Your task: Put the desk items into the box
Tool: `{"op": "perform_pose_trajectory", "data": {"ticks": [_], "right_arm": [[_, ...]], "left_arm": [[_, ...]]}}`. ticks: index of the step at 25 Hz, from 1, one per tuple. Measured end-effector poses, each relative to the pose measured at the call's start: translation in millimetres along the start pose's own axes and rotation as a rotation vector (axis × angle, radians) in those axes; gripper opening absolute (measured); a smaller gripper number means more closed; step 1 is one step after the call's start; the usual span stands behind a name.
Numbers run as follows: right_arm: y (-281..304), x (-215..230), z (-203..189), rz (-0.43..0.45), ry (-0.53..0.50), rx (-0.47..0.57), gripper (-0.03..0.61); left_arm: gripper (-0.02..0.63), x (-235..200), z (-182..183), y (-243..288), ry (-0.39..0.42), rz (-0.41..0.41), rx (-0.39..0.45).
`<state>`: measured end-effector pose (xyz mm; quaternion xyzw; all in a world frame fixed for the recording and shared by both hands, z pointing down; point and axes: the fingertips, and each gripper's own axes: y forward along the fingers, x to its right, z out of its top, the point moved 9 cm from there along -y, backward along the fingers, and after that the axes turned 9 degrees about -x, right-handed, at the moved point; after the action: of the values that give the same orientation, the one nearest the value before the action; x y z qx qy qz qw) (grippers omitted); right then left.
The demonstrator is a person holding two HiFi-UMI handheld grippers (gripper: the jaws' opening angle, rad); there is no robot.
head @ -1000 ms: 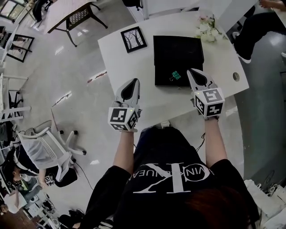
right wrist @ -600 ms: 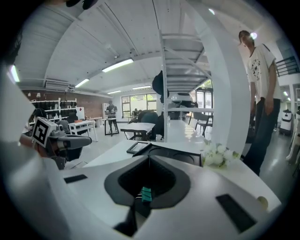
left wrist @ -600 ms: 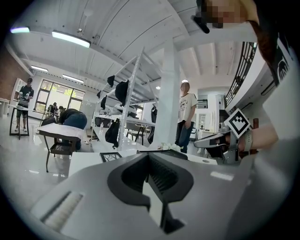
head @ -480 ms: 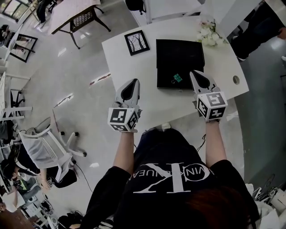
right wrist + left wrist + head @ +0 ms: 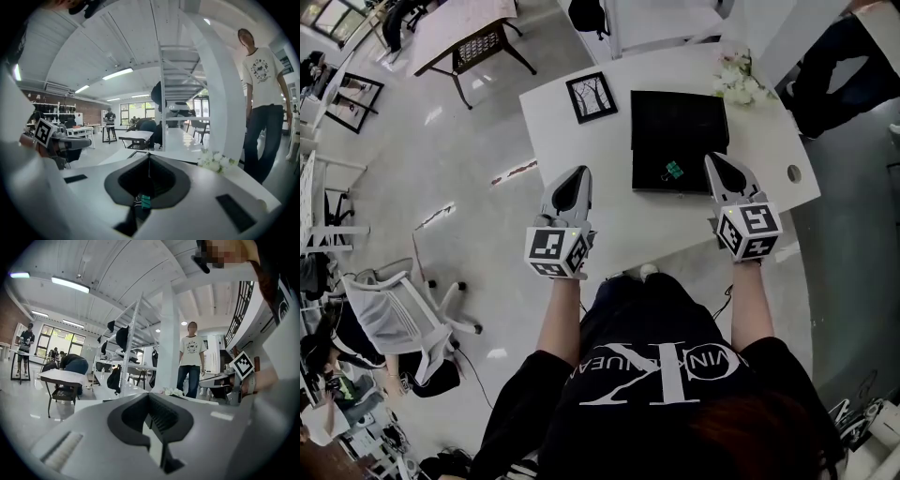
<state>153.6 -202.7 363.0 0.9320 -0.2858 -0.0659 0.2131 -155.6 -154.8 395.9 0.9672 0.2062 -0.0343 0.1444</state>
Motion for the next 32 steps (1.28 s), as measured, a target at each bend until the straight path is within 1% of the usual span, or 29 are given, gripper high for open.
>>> {"op": "perform_pose_trajectory", "data": {"ticks": [7, 13, 32], "right_arm": [[-5.5, -0.8, 7.7, -0.012, -0.023, 0.045, 0.017], [-7.0, -0.4, 10.2, -0.02, -0.033, 0.063, 0.016], [-21.2, 14.7, 21.7, -0.072, -0.036, 0.113, 0.015]], "left_arm": [[0.011, -2.8, 9.4, -3.2, 0.017, 0.013, 0.021], [0.011, -3.4, 15.3, -1.9, 0.027, 0.02, 0.038], [0.011, 5.9, 37.2, 13.9, 0.055, -0.008, 0.08]]}}
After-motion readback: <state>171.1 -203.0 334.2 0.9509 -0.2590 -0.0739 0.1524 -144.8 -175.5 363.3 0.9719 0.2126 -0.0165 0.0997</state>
